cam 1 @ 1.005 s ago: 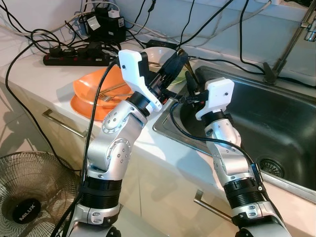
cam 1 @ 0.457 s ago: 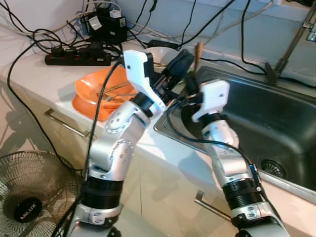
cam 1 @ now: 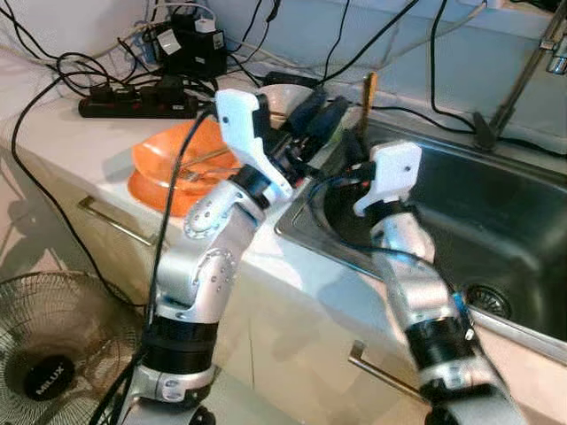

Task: Kitchen organization

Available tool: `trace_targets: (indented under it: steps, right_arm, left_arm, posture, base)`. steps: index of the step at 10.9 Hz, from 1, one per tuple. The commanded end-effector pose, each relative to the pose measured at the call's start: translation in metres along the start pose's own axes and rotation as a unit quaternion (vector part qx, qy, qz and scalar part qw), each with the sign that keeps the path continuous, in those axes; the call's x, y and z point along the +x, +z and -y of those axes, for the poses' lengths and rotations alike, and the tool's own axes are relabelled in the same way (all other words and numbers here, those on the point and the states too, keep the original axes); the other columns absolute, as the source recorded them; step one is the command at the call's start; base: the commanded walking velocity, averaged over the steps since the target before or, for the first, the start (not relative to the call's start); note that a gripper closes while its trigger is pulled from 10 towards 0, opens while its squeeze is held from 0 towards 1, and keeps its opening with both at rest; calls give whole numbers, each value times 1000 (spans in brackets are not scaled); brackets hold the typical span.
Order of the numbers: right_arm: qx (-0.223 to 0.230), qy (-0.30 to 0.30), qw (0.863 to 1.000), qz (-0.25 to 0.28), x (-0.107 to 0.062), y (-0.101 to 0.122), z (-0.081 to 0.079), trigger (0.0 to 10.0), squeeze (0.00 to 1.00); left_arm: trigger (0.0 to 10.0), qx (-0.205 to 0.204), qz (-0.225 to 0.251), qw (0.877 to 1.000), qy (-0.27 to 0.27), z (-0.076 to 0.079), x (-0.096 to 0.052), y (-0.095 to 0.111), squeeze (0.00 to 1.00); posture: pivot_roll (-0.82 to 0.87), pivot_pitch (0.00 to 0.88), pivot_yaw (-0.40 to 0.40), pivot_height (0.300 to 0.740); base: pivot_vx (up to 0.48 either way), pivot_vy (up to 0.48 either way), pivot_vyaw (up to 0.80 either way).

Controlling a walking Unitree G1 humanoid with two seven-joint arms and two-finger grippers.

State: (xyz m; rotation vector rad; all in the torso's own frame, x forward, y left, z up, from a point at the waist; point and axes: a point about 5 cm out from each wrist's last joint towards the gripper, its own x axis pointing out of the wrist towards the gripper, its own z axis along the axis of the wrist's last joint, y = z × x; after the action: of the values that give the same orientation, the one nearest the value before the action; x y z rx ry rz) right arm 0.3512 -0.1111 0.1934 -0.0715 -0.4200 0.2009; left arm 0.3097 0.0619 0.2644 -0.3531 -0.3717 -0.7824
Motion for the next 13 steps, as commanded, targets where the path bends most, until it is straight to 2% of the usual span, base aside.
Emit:
trace_targets:
  steps: [1, 2, 3, 4, 6, 7, 10, 13]
  right_arm:
    - [-13, -27, 999, -18, 3, -3, 13, 0, 0]
    - [-25, -57, 997, -40, 5, -8, 27, 8980, 0]
    - [-31, -89, 994, -56, 7, -11, 44, 10000, 0]
    - [-40, -100, 992, -68, 8, -14, 51, 10000, 0]
    - [-52, -143, 979, -135, 7, -32, 68, 10000, 0]
    - [-52, -150, 975, -154, 6, -36, 71, 10000, 0]
    - [-40, -157, 964, -210, 4, -52, 74, 10000, 0]
    - [-35, -145, 953, -264, -6, -71, 65, 10000, 0]
  left_arm:
    - [10000, 8, -6, 1000, 9, -2, -3, -1, 796]
    - [10000, 10, -13, 1000, 18, -5, -7, -4, 0]
    - [10000, 10, -22, 999, 34, -11, -13, -6, 0]
    - [10000, 15, -36, 999, 38, -13, -19, -9, 0]
    - [10000, 44, -117, 991, 42, -20, -39, -31, 0]
    - [10000, 45, -135, 989, 38, -19, -44, -36, 0]
    - [10000, 63, -250, 966, 4, -13, -61, -66, 0]
    - [10000, 63, -279, 958, -12, -6, -64, -73, 0]
  posture:
    - [197, 1, -11, 740]
    - [198, 5, -13, 740]
    - [201, 7, -18, 740]
    - [201, 7, -19, 740]
    - [217, 6, -31, 740]
    - [218, 6, -32, 740]
    - [228, 5, -44, 740]
    - [233, 8, -51, 740]
  base:
    - [0, 0, 0]
    - [0, 0, 0]
    - [0, 0, 0]
    - [0, 0, 0]
    - [0, 0, 0]
    - [0, 0, 0]
    - [0, 0, 0]
    - [0, 0, 0]
